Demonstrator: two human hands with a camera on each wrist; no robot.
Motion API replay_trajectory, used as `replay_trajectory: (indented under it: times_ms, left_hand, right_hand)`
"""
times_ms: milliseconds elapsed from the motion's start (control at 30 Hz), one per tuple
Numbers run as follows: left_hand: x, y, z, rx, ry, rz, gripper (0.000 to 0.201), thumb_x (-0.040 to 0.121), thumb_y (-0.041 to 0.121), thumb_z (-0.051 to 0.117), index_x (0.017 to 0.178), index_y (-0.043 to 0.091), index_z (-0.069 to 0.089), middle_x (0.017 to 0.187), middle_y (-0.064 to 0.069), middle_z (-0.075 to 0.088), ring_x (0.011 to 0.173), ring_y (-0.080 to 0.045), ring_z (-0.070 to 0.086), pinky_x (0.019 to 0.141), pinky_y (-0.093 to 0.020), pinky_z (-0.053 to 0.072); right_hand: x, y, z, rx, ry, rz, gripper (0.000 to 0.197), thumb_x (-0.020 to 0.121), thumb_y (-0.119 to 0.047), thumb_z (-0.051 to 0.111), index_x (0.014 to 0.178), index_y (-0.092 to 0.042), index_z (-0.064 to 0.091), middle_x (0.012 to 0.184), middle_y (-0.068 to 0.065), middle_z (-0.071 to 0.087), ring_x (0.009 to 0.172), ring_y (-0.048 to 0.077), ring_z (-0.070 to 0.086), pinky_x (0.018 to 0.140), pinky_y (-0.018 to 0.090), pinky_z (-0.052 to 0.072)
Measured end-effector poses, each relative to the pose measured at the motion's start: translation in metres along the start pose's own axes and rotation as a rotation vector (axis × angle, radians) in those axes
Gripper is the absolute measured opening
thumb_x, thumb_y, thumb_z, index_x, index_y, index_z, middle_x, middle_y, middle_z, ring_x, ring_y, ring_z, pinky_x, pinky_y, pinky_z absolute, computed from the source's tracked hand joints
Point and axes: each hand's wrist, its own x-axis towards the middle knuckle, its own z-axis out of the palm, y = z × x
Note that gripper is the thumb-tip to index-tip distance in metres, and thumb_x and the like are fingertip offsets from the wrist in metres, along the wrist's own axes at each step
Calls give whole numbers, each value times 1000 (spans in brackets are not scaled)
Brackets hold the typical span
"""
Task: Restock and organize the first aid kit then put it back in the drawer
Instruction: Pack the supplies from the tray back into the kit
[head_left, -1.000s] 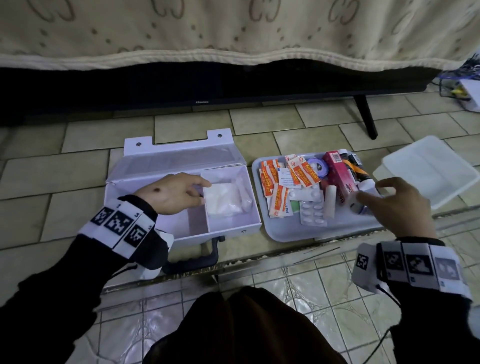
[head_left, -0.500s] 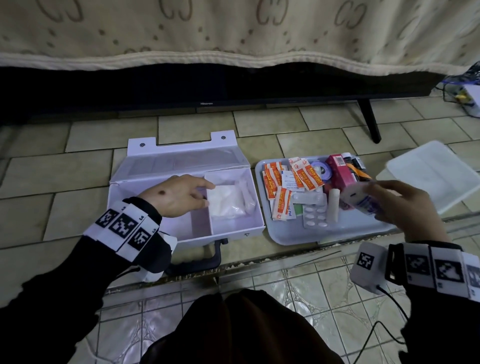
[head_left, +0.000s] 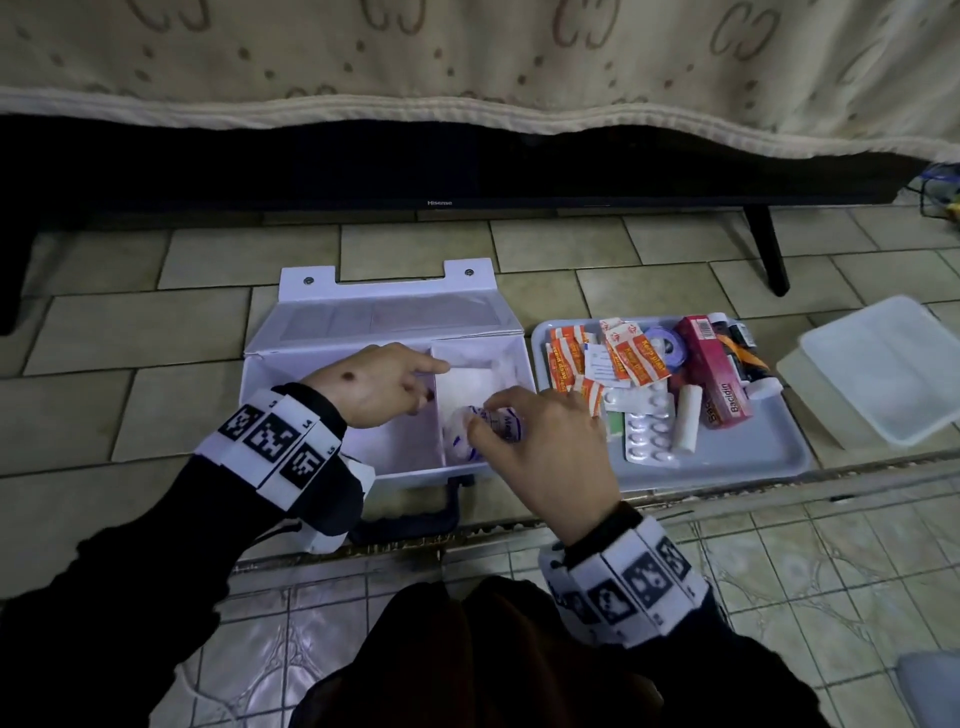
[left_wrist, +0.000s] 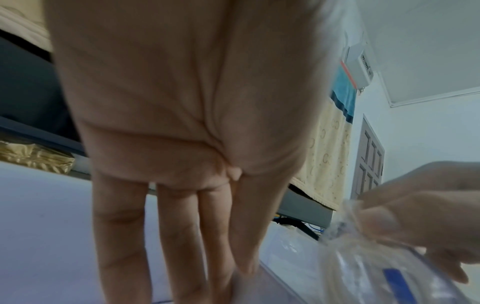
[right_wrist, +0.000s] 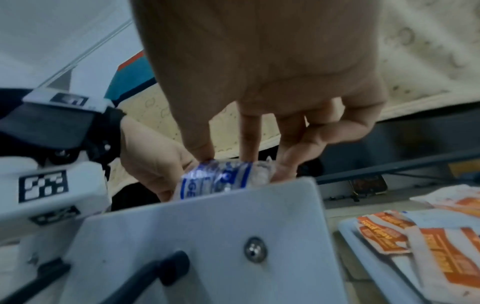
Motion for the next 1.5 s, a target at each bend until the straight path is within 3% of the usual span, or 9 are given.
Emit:
replay_trajectory:
  times_ms: [200,433,633,733,967,1067,1200,1367,1500]
  left_hand:
    - [1,0,1,23,6,3,50,93,8,48,141,24,41,137,-1,52,120,-15,51,90,-20,35]
    - [0,0,1,1,0,2,50,93,8,49,141,22,40,121,-4,64,112,-15,56,93,-22,38]
    - [2,-2,1,14,-2,-2,50,94,11,49,141,25,39,121,-1,64,113,-12,55,91,-19,37]
    - [2,-1,1,18,2,-4,50,94,12,49,141,26,39,120,-1,64,113,-13,55,92,-23,40]
    - [3,-1,1,13,15,-3,49,94,11,49,140,26,41,117,-1,65,112,-13,56,95,-24,40]
    - [3,-2,2,4,11,-6,49,94,11,49,140,26,41,118,0,65,112,-12,56,92,-20,38]
    - [4,-3,2,-4,3,-10,49,94,12,49,140,27,40,124,-2,63,114,-12,56,93,-20,38]
    - [5,-3,2,-6,8,-21,50,93,10,50,140,28,41,124,-1,63,112,-11,57,93,-21,38]
    - [4,-2,2,8,7,-18,50,93,11,50,140,27,40,123,-1,63,109,-9,57,89,-18,36]
  right_hand:
    - [2,4,10,-305,189,-17,39,68,-62,55,67,-27,71,59,1,65,70,26,62,62,36,46]
    - [0,12,22,-333,137,-139,31,73,-56,50,68,-36,73,68,-3,57,71,22,56,57,32,38]
    - [-10,20,14,-271,120,-333,42,91,-52,30,94,-35,68,102,-6,61,94,16,40,75,36,30]
    - [-14,22,12,-216,14,-422,61,96,-54,12,92,-32,69,99,-14,65,100,15,50,79,37,25]
    - [-12,29,11,-129,-149,-426,67,94,-57,5,94,-32,67,100,-15,65,98,11,60,89,39,22]
    - [-9,28,12,-129,-162,-440,68,92,-59,3,105,-29,64,101,-13,64,96,13,61,90,44,31]
    - [-7,24,9,-114,-199,-457,82,87,-65,-4,98,-28,69,102,-11,63,99,14,59,89,43,27]
    - [3,16,7,-199,-2,-430,69,94,-57,8,92,-28,70,92,-13,68,96,14,62,86,39,24]
    - [7,25,16,-274,-70,-343,77,93,-59,3,82,-25,71,92,-10,70,95,13,64,91,45,25]
